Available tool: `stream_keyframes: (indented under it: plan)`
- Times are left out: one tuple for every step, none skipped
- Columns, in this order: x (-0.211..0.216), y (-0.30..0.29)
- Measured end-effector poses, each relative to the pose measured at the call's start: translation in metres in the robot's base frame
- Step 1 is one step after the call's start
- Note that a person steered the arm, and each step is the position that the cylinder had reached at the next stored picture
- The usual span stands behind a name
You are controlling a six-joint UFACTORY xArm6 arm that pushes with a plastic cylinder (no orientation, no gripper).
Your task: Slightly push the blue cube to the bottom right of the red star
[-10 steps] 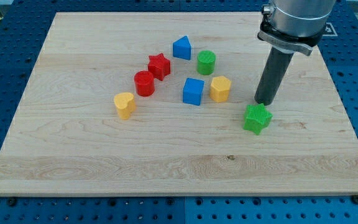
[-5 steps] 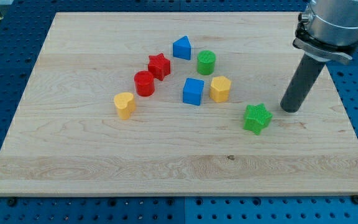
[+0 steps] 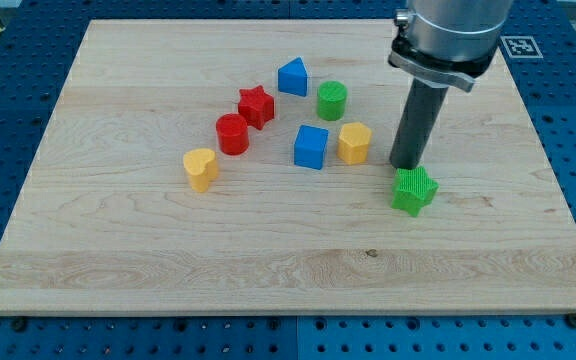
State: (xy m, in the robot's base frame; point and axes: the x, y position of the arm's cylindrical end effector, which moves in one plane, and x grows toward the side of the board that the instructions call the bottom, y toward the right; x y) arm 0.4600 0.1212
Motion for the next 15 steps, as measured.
stream_keyframes:
  plan:
    - [0.001,-0.017]
    - [0.007,-0.026]
    - [0.008,-0.026]
    - [0.009,-0.033]
    - [0.009,-0.045]
    - [0.010,-0.046]
    - [0.010,-0.049]
    - [0.006,-0.064]
    - [0.006,-0.076]
    - [0.004,-0.076]
    - [-0.001,-0.076]
    - [-0.009,-0.076]
    - [-0.016,-0.076]
    - [-0.016,-0.076]
    - [-0.017,-0.076]
